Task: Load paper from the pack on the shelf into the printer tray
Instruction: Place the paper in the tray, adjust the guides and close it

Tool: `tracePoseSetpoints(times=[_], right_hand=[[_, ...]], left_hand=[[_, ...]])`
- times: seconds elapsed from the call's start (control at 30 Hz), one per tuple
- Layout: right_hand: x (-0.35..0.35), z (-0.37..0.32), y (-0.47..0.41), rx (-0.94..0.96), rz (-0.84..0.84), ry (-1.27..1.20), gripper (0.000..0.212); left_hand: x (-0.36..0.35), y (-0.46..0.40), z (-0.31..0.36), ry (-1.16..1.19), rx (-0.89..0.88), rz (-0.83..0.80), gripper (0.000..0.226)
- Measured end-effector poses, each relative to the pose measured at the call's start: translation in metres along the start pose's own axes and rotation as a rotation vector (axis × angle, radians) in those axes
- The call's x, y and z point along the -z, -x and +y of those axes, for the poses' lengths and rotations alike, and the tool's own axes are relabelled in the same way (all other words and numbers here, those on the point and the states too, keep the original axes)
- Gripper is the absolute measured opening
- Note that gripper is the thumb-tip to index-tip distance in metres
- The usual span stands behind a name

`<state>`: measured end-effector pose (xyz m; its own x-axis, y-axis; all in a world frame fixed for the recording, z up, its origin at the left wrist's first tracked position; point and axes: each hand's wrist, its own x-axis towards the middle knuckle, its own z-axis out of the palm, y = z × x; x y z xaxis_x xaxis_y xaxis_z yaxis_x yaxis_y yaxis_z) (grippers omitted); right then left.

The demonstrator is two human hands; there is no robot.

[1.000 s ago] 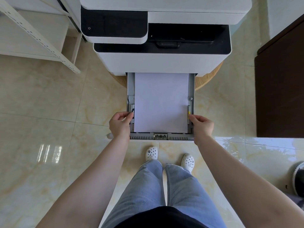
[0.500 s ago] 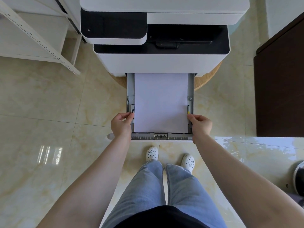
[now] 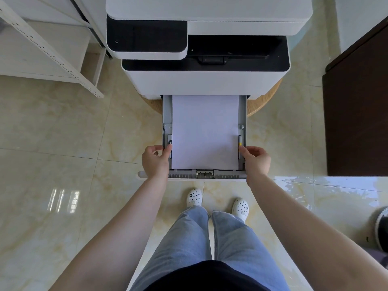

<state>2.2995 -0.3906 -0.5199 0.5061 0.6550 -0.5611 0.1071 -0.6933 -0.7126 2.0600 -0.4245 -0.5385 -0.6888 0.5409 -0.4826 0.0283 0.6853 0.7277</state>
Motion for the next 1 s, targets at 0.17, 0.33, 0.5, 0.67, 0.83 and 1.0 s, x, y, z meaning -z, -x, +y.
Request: tracePoseSetpoints(times=[0.17,0.33,0.5,0.67,0.83,1.0], right_hand=[[0.018,-0.004,0.029,0.065,-0.093,-0.032,0.033],[0.029,0.035,0.067,-0.128,-0.489,-0.064,0.029],[0.019,0.069,0.058,-0.431,-0.508,-0.249,0.034],[0.014,0.075,0.039,-0.474,-0.478,-0.533,0.05],[0.014,0.077,0.037,-0.466,-0.497,-0.641,0.033],[0.013,0.07,0.04,-0.365,-0.496,-0.648,0.039]], left_hand=[[0.02,0.038,0.014,0.118,-0.069,-0.125,0.027],[0.036,0.086,-0.011,0.144,0.087,-0.545,0.023],[0.022,0.081,-0.045,0.315,0.452,-0.586,0.027],[0.011,0.065,-0.055,0.541,0.493,-0.537,0.02],[0.01,0.061,-0.059,0.614,0.442,-0.521,0.036],[0.009,0.061,-0.055,0.603,0.361,-0.47,0.025]])
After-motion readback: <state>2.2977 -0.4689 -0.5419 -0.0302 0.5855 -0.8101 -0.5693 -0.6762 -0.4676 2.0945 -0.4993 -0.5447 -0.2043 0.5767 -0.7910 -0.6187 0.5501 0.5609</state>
